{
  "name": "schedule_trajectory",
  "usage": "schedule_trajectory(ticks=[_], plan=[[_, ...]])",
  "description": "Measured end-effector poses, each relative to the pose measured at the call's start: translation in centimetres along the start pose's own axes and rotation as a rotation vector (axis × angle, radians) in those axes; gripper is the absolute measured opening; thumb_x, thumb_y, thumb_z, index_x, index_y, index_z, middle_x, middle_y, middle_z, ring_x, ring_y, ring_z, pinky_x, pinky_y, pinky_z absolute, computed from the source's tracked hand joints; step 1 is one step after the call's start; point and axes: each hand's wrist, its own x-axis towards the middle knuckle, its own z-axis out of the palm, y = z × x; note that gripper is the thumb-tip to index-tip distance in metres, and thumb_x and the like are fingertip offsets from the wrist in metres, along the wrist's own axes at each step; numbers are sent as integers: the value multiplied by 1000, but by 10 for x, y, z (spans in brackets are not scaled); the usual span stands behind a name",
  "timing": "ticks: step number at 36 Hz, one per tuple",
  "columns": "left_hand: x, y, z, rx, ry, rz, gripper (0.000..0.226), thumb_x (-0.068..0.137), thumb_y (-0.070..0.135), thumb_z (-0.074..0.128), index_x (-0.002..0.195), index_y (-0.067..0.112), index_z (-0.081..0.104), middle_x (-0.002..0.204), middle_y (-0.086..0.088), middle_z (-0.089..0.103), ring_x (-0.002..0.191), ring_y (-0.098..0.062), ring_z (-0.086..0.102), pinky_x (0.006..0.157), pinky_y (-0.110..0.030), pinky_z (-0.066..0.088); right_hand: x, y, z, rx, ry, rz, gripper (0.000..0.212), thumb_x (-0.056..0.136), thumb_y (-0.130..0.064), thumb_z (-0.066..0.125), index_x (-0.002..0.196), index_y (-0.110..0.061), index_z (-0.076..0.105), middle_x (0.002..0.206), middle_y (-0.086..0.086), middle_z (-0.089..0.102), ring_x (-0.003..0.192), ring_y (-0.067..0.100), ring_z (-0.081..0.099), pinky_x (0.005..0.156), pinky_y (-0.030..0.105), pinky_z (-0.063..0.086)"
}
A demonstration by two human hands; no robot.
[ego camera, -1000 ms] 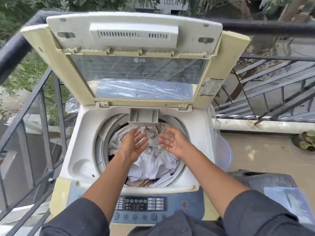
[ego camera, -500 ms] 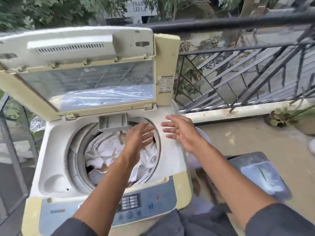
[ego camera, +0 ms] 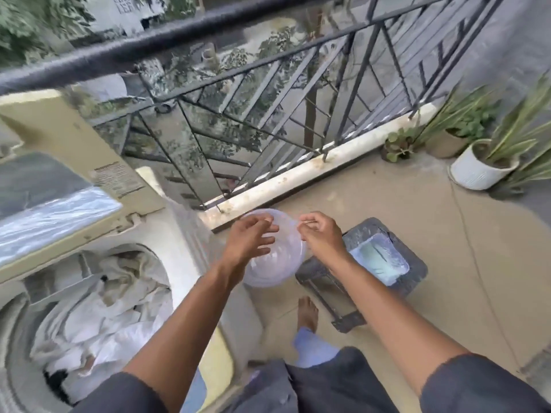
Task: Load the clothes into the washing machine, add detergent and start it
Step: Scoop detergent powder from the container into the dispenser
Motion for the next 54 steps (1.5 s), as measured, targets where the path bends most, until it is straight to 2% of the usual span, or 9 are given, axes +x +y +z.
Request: schedule_trajectory(ticks=[8,13,17,23,28,34,41,49,54], plan=[[53,-18,111,249,-136,-78,23,106,17,58,121,9,74,106,-11,75,87,-25,61,75,-33,51,33,94,-79,-182,106,114,42,92,-32,70,132,-23,60,119,2,72,110,23,68,93,38,54],[88,-44,168,443,-227,-110,12,89,26,67,88,22,79,76,5,69,79,-18,61,78,-34,50,52,166,-113,-440,168,186,70,88,-36,74,148,-11,46,130,15,62,121,38,58,93,43,47],[115,-74,205,577,-310,-118,9,93,30,68,85,25,70,88,1,68,85,-17,60,83,-38,53,60,217,-132,-581,172,274,98,76,-49,82,153,-9,36,142,21,46,132,41,44,104,46,40],[169,-126,239,700,-374,-190,78,73,50,62,145,21,61,140,-8,68,125,-34,67,106,-48,55,72,263,-146,-698,173,312,125,60,-66,87,155,-10,29,153,15,37,137,38,40,102,47,47],[176,-122,268,790,-417,-187,61,103,22,63,160,14,43,158,-9,52,138,-33,57,116,-42,45,85,279,-150,-635,53,397,142,60,-64,90,163,-19,2,165,13,15,153,38,19,118,52,37],[193,-134,273,787,-430,-218,82,77,44,58,154,17,51,150,-7,58,130,-34,62,111,-51,52,93,277,-151,-513,45,404,136,62,-47,96,161,-18,7,158,17,19,146,41,29,111,49,42],[194,-128,261,639,-360,-204,77,76,48,60,149,23,57,147,-2,63,134,-29,61,113,-54,51,92,252,-153,-512,105,343,111,64,-38,91,151,-21,24,142,9,30,131,34,43,97,43,48],[164,-68,217,400,-214,-122,29,99,42,68,116,18,67,117,-8,70,91,-22,69,69,-34,59,88,177,-152,-596,74,180,110,68,-44,89,154,-25,24,145,7,29,133,32,40,96,42,47],[142,-31,156,334,-113,-9,12,105,33,66,102,22,66,102,-2,66,99,-25,69,91,-47,61,74,110,-139,-586,27,42,109,67,-45,87,153,-31,21,147,1,26,136,29,37,98,44,49]])
